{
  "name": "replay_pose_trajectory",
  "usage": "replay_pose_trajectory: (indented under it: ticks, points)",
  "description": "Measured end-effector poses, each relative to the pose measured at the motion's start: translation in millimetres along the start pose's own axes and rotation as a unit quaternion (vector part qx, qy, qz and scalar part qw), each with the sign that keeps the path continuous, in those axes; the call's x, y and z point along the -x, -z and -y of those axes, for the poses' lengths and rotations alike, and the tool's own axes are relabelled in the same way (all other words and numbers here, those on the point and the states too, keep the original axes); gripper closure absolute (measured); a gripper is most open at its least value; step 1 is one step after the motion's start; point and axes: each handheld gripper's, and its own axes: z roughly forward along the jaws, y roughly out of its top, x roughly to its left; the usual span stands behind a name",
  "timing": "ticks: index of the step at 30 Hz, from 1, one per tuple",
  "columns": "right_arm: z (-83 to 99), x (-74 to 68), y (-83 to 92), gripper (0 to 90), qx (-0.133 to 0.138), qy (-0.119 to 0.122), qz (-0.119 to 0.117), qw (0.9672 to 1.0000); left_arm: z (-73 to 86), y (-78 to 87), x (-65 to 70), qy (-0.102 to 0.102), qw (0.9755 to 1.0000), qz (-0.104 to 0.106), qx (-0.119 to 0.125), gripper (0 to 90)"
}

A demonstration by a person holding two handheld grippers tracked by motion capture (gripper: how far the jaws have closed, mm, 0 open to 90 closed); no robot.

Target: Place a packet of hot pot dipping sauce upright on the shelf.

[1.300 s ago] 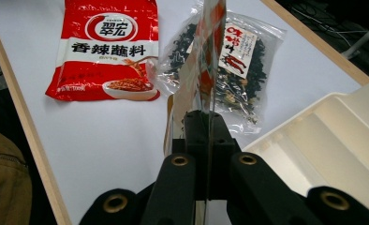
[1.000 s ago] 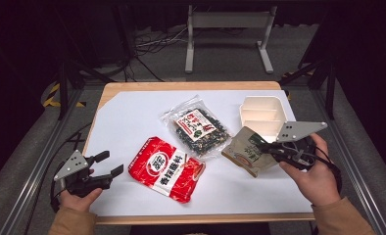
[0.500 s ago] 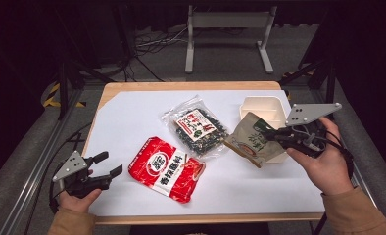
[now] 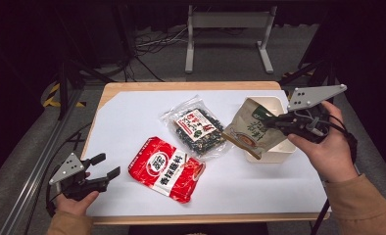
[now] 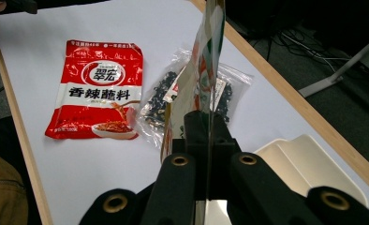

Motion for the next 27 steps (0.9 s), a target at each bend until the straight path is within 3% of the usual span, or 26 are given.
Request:
replay_pose_trajectory:
  ticks: [4,12,20,27]
  points:
    - [-3.5,8.8,1.3,89.9,0.007,0.000,-0.010,0.9999,2.8,3.3,2.0,0.001,1.0000,-0.007,-0.007,25.9]
    - [-11.2,28.4,0.2,89.9,0.004,0.008,-0.009,0.9999,8.7,8.6,6.8,0.003,0.9997,-0.016,-0.018,25.8]
    - [-19.6,46.6,-5.1,89.9,-0.010,0.040,0.008,0.9991,10.2,11.0,7.6,0.000,0.9997,-0.019,-0.018,25.9]
    - [-26.3,62.6,-11.2,89.9,-0.009,0.054,-0.002,0.9985,9.6,10.7,6.3,0.003,0.9997,-0.017,-0.015,25.9]
